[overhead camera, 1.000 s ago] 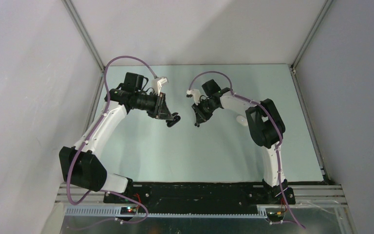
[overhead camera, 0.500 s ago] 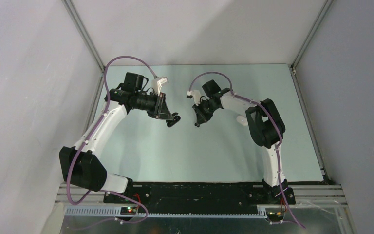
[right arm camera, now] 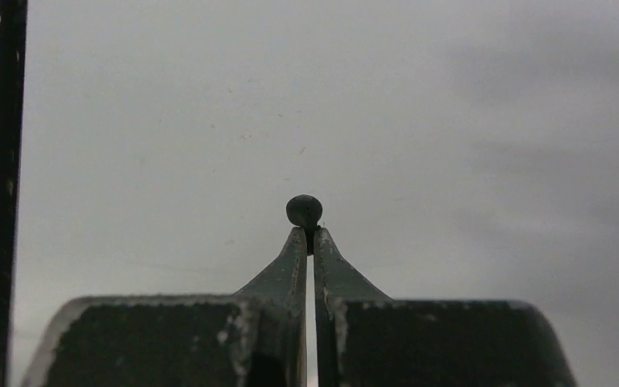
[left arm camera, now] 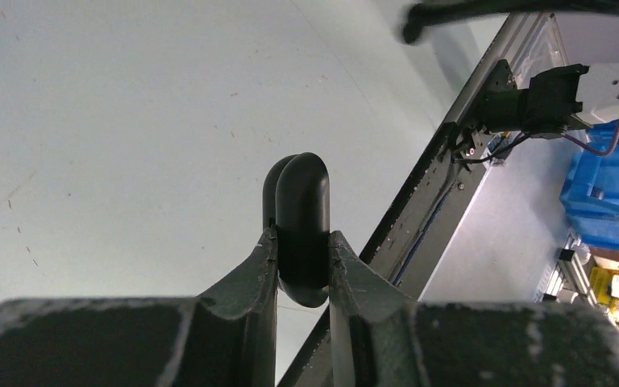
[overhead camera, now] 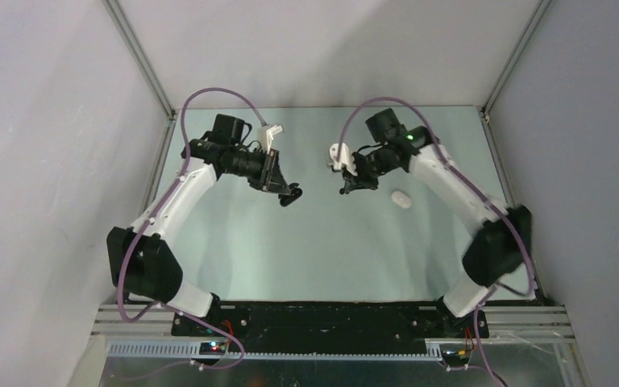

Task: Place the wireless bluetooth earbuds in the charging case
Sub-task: Pick up the earbud from the center of the board, then place the earbud in the charging case.

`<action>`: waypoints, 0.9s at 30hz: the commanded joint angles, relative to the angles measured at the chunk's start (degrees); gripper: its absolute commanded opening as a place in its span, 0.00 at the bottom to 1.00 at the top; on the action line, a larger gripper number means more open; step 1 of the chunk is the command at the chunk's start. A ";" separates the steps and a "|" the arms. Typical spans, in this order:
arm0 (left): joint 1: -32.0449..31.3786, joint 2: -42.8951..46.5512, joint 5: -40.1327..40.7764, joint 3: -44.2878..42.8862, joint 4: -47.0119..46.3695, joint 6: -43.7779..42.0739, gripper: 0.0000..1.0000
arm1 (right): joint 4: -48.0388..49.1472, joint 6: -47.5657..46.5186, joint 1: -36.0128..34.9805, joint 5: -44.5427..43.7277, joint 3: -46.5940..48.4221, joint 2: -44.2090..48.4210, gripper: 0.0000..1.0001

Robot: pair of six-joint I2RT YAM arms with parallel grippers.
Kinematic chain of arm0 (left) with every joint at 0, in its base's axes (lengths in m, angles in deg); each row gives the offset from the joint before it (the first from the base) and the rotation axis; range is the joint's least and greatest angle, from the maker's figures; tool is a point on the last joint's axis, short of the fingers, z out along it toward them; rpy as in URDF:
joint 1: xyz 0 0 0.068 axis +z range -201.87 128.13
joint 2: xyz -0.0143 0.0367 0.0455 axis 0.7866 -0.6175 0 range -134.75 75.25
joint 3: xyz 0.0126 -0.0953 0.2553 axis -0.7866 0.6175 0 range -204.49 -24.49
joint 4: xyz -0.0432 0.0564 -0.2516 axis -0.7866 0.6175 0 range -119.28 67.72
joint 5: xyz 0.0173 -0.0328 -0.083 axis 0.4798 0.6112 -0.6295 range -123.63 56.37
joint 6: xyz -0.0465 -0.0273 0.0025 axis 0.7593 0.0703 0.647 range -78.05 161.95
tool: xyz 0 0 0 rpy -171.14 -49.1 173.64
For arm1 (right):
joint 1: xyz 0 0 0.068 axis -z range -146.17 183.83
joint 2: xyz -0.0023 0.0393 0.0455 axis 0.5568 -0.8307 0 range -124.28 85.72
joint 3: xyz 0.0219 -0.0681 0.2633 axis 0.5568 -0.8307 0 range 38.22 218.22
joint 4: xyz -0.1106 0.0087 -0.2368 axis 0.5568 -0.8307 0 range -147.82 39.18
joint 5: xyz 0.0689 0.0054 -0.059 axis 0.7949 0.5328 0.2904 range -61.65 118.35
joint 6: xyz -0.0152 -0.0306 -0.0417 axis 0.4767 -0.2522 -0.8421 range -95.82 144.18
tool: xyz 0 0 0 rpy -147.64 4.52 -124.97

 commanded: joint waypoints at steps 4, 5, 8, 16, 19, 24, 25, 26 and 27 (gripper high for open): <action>-4.44 -3.48 0.04 -7.01 -0.67 -3.99 0.00 | -11.91 -29.75 -8.56 -10.19 -0.10 17.15 0.00; -5.34 -4.16 0.15 -7.87 -0.66 -4.19 0.00 | -11.60 -30.08 -10.12 -11.13 -0.10 17.85 0.00; -6.57 -5.43 -0.51 -9.30 -0.70 -4.30 0.00 | -10.60 -30.46 -12.92 -14.78 0.26 18.14 0.00; -9.80 -9.01 0.62 -13.14 -0.78 -3.02 0.00 | -7.92 -29.35 -17.41 -21.72 2.95 14.57 0.00; -10.57 -9.93 -0.06 -14.19 -0.72 -2.71 0.00 | -7.56 -27.78 -17.57 -23.81 4.08 12.82 0.00; -11.20 -11.20 -0.85 -15.48 -0.74 -2.24 0.00 | -4.18 -26.05 -17.98 -24.89 4.19 11.60 0.00; -11.22 -11.32 -1.03 -15.51 -0.74 -2.04 0.00 | -3.72 -25.90 -18.19 -25.09 4.18 11.47 0.00; -11.29 -11.48 -1.19 -15.64 -0.81 -1.90 0.00 | -2.89 -25.57 -18.24 -25.17 4.18 11.34 0.00; -11.31 -11.55 -1.30 -15.67 -0.76 -1.69 0.00 | -2.50 -25.44 -18.34 -25.23 4.11 11.25 0.00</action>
